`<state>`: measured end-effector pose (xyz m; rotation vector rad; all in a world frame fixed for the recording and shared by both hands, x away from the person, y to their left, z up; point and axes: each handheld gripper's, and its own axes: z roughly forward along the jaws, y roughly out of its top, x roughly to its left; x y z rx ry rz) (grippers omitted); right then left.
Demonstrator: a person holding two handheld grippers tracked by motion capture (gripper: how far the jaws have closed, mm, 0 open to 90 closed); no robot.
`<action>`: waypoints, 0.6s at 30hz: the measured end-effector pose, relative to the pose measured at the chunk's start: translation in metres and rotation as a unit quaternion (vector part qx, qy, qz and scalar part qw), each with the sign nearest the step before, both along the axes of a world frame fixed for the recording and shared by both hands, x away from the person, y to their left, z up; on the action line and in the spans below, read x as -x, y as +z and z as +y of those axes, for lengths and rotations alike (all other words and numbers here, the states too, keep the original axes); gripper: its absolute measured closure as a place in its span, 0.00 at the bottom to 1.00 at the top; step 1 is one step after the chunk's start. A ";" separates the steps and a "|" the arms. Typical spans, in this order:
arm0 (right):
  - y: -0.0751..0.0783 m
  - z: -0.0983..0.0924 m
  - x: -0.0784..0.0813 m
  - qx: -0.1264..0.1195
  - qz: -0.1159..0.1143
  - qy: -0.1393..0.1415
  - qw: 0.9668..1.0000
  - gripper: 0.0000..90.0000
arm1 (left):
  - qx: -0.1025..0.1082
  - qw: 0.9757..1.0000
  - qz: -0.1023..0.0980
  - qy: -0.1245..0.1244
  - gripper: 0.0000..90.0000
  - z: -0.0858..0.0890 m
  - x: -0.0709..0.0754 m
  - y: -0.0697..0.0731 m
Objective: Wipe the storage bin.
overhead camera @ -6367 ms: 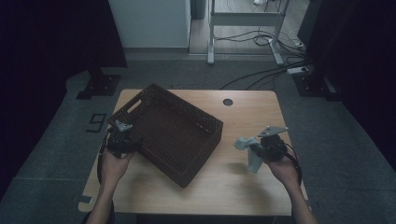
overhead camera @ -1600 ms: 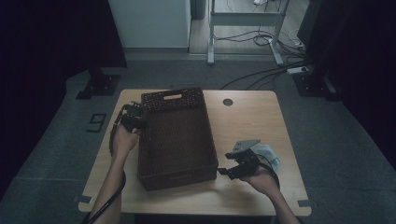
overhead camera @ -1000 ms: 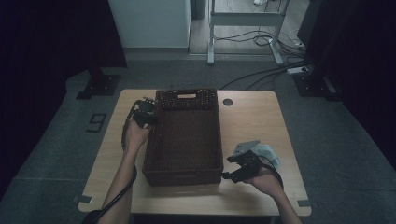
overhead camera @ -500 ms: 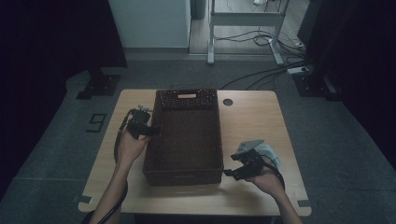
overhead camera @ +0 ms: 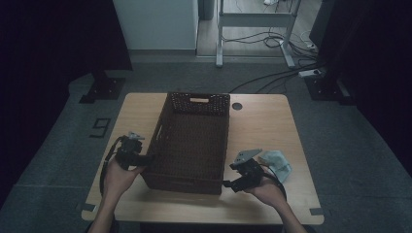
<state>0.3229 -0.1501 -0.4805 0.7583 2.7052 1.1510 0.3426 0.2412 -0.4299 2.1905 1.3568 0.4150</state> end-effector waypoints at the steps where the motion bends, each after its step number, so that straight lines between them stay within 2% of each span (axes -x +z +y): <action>1: 0.001 0.001 0.000 0.004 -0.004 -0.001 1.000 0.26 | -0.003 1.000 0.004 0.002 0.49 0.001 0.003 -0.001; 3: 0.003 -0.002 -0.001 0.008 -0.008 -0.006 1.000 0.24 | -0.017 1.000 0.009 0.003 0.57 0.001 0.006 -0.002; 5: 0.002 -0.009 -0.004 0.013 -0.012 -0.022 1.000 0.23 | -0.009 1.000 0.016 -0.004 0.62 0.001 0.008 -0.003; 8: 0.000 -0.027 -0.009 0.021 -0.014 -0.055 0.998 0.22 | -0.014 0.999 0.025 -0.015 0.70 -0.002 0.007 -0.008; 10: -0.002 -0.044 -0.013 0.031 -0.027 -0.089 0.995 0.22 | -0.020 0.999 0.030 -0.017 0.74 -0.004 0.006 -0.011; 11: -0.002 -0.051 -0.015 0.040 -0.035 -0.105 0.993 0.22 | -0.013 0.999 0.034 -0.022 0.77 -0.004 0.005 -0.012; 13: -0.003 -0.065 -0.018 0.048 -0.044 -0.130 0.989 0.22 | -0.015 0.999 0.034 -0.023 0.81 -0.003 0.004 -0.011; 16: -0.005 -0.080 -0.022 0.055 -0.051 -0.163 0.984 0.21 | -0.014 0.999 0.031 -0.013 0.84 0.002 0.001 -0.011; 17: -0.006 -0.087 -0.024 0.064 -0.054 -0.179 0.980 0.21 | -0.011 0.999 0.031 -0.008 0.85 0.005 0.000 -0.012; 18: -0.006 -0.091 -0.025 0.068 -0.056 -0.188 0.978 0.21 | -0.010 0.999 0.030 -0.004 0.86 0.008 -0.001 -0.012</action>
